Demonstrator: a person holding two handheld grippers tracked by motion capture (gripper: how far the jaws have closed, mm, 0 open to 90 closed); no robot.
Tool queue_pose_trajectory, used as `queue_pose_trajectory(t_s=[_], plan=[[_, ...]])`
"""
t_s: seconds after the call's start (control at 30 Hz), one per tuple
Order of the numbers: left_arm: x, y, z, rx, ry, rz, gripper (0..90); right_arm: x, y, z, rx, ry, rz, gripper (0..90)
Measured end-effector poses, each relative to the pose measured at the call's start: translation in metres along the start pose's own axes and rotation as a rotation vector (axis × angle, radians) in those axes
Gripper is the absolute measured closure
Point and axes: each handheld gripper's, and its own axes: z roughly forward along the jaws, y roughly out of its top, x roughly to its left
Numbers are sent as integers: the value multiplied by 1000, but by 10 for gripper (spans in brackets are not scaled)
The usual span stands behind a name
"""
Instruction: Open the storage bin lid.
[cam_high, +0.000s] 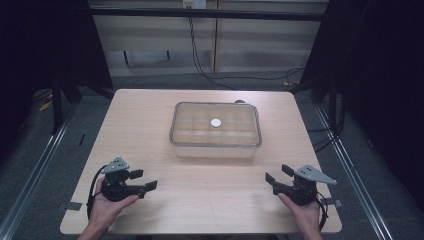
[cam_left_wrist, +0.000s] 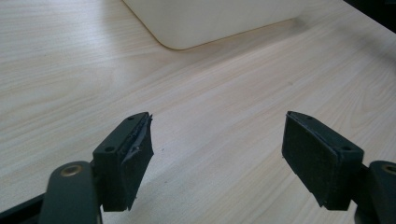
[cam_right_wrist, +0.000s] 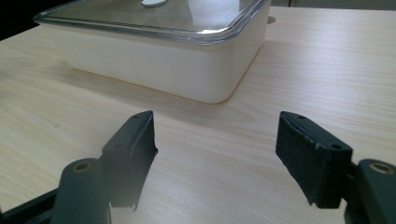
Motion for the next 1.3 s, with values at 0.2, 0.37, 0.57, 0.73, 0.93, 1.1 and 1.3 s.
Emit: queue_pose_trajectory(t_s=[0.2,0.37,0.57,0.73,0.93,1.1,1.3], plan=[[0,1,1,-4,-2,2,250,2,2,1,21,27,-6,242],[-2,3,0,-15,17,-11,188,6,4,6,39,54,-24,235],[-10,6,2,4,-14,17,252,7,19,7,89,113,43,269],[-15,12,7,11,-22,44,285,8,31,7,66,110,28,323],[-11,26,14,1,-49,19,299,6,45,16,114,143,31,342],[-5,40,12,-11,-58,31,291,-1,56,26,122,169,25,313],[4,56,12,-39,-55,28,289,-5,72,35,122,165,8,309]])
